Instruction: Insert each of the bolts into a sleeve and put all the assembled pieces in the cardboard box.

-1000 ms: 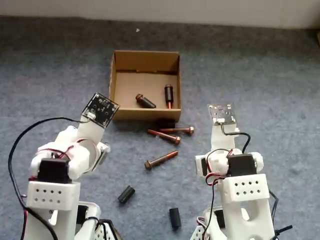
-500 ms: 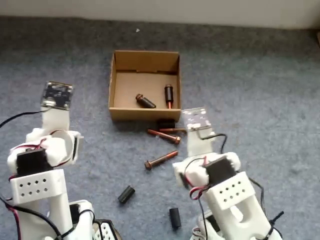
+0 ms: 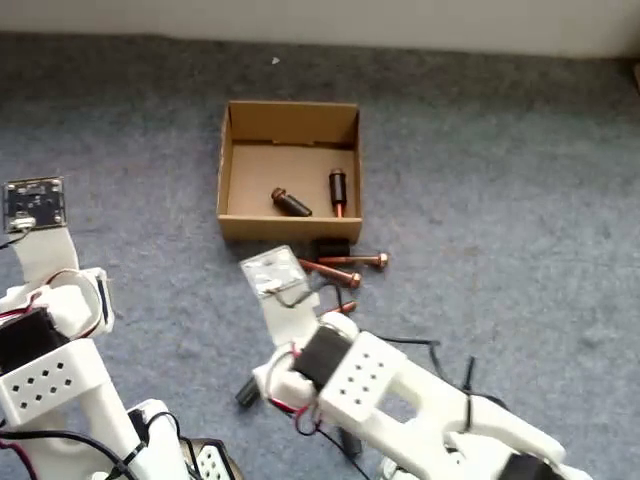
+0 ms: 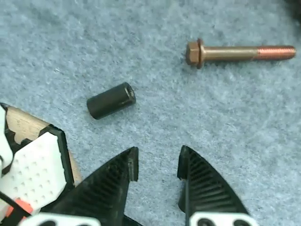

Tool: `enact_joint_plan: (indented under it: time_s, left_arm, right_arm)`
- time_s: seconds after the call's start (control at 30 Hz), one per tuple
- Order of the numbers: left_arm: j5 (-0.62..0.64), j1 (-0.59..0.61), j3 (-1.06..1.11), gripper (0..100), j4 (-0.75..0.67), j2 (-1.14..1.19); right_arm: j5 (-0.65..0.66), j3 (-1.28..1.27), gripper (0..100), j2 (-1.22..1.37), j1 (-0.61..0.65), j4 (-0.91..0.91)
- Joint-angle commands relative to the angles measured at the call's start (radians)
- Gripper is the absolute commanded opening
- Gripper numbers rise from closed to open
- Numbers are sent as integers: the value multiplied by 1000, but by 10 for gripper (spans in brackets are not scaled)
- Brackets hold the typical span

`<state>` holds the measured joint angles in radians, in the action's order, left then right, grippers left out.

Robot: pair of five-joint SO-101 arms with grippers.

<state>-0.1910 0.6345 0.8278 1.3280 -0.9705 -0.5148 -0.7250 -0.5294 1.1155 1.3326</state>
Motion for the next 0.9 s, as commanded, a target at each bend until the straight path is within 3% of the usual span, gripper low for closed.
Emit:
enact_joint_plan:
  time_s: [0.0,0.37,0.87]
  left_arm:
    - [28,64,-12,175,-35,5]
    - [28,199,64,175,-138,5]
    - [28,199,64,175,-138,5]
  right_arm:
    - [-68,148,142,139,58,-13]
    - [-193,265,142,400,79,-110]
    - [-210,257,142,524,82,-182]
